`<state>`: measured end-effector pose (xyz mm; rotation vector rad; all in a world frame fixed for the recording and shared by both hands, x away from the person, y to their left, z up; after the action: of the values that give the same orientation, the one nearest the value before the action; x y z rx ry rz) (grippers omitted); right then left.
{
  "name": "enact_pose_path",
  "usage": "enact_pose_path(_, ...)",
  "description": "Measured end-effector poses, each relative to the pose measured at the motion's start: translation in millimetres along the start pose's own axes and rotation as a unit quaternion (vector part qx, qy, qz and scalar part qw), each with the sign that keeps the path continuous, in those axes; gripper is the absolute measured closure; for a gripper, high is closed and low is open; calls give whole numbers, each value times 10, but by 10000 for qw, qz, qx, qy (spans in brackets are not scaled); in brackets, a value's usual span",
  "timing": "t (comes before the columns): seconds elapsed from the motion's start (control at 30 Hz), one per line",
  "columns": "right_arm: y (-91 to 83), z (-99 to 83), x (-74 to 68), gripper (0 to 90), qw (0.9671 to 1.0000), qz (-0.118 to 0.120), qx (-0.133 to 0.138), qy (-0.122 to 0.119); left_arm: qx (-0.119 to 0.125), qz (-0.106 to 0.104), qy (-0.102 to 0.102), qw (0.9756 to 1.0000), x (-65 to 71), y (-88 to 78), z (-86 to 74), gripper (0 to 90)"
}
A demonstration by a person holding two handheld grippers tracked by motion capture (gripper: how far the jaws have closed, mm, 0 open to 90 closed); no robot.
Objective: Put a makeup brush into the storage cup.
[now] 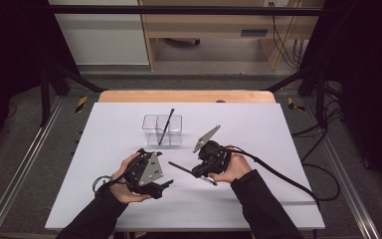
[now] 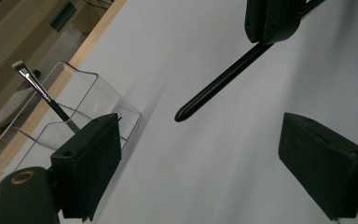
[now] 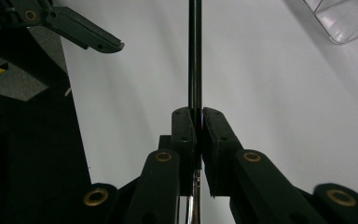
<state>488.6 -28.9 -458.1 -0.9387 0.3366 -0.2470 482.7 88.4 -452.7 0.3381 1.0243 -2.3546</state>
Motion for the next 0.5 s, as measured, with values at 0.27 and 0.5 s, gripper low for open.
enact_pose_path(0.27,4,-5,-15,844,10000,56,-20,1,-52,9,325,9995,31,18,63,134)
enact_pose_path(0.5,-2,-4,-24,844,10000,69,-41,-29,53,-134,619,9980,95,12,149,158)
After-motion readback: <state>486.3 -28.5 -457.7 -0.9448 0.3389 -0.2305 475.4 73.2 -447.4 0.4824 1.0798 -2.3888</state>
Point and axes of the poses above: each handheld gripper's, and its own axes: y roughly forward along the jaws, z roughly out of its top, x roughly to its right, the point moved 10 cm from there along y, roughly forward along the jaws, and after that the axes turned 1 degree about z, right-handed, at the moved point
